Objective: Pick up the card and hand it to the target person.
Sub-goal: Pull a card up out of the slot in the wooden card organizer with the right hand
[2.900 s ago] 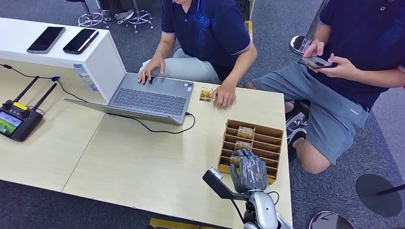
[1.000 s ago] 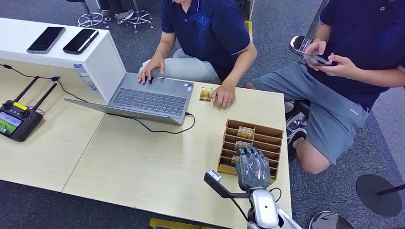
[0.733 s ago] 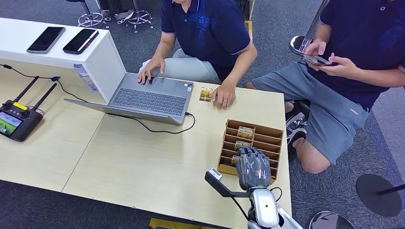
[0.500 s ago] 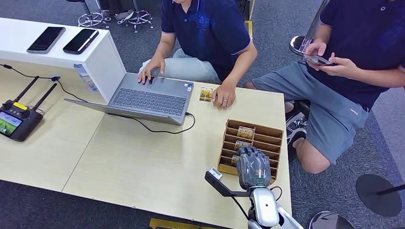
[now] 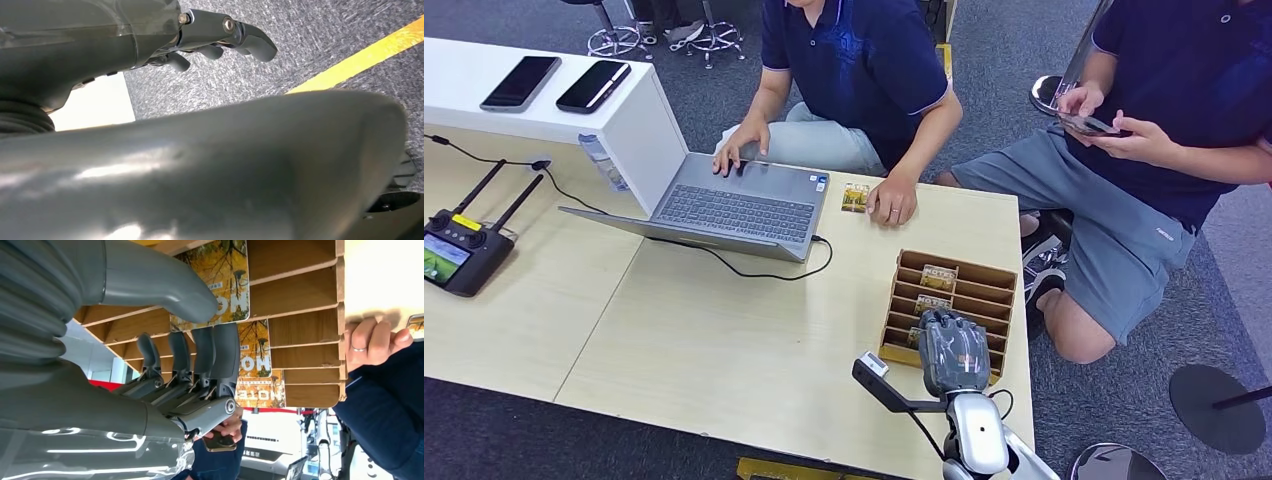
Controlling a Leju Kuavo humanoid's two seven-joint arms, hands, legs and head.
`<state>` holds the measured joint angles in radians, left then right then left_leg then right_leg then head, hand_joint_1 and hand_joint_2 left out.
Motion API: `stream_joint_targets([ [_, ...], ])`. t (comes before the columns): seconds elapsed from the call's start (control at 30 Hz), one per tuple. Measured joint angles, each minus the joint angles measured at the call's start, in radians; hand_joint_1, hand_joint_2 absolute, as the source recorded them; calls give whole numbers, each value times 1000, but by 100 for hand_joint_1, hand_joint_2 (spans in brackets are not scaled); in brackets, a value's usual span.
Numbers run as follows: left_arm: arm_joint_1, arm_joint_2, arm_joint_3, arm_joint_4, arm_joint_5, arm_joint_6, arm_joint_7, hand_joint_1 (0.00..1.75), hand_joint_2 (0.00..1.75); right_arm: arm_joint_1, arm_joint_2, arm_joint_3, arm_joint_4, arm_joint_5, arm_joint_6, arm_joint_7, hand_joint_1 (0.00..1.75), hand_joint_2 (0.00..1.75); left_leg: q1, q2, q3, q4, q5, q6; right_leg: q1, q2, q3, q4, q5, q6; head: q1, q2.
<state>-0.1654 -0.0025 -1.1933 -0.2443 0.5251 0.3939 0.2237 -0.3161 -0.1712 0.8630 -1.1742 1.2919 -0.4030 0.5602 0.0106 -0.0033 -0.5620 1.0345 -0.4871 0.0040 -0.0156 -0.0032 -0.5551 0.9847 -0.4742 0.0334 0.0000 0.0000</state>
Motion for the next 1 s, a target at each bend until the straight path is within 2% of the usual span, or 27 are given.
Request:
stream_joint_targets([
  [0.5,-1,1,-1,-2,4,4,-4,0,0,2,5,5,6,-17,-15,-12,117,175,0,1,1,-1,1,0,0,1,1,-2,1,-1,0,0],
  [0.7,-2,0,-2,-3,2,5,-9,0,0,2,5,6,7,-18,-14,-13,143,175,0,0,0,-1,0,0,0,0,0,-1,0,0,0,0],
  [0.83,-4,2,-17,-4,-15,14,-30,0,175,3,3,6,5,-21,-13,-13,171,175,0,0,0,1,0,0,0,0,0,1,0,0,0,0],
  [1.0,-7,3,-2,-4,-5,46,-33,0,175,8,-3,3,-2,-22,-14,-10,175,175,0,0,0,1,0,0,0,0,0,1,0,0,0,0],
])
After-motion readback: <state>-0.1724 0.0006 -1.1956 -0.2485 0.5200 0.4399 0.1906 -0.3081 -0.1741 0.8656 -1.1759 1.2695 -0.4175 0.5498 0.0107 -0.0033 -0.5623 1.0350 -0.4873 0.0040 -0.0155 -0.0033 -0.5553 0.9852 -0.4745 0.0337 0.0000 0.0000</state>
